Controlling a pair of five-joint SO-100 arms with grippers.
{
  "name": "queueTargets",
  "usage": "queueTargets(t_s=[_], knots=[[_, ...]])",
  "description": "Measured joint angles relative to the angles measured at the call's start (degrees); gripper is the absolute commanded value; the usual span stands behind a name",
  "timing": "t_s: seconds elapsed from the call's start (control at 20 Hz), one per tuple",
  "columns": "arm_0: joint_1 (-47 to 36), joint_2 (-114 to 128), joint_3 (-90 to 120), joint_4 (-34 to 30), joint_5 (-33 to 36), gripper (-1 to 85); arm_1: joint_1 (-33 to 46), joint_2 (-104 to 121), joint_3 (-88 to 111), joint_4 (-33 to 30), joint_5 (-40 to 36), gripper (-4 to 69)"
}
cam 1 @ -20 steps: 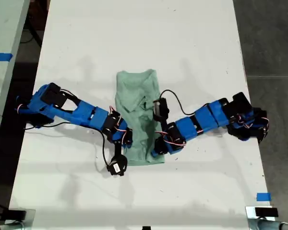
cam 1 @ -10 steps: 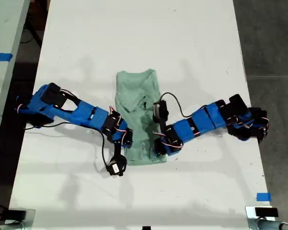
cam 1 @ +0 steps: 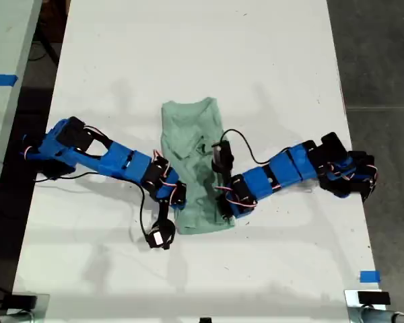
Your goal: Fold t shirt
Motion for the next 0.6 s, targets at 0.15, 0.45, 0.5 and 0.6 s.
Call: queueTargets(t_s=[0.15, 0.45, 0.5, 0.6], knots=[[0.2, 6.9, 0.0, 0.1, 3.8, -0.3, 2.6, 6.2, -0.1, 1.5, -3.6, 1.1], [-7.9, 18.5, 0.0, 7.1, 10.2, -0.3, 16.2, 14.0, -0.1, 1.3, -18.4, 1.2], [-10.3, 19.9, 0.0, 9.1, 11.2, -0.3, 18.7, 14.2, -0.1, 0.9, -21.0, 1.2], [-15.0, 22.1, 0.1, 12.9, 13.1, -0.3, 23.8, 14.3, -0.1, -0.3, -26.8, 1.2]])
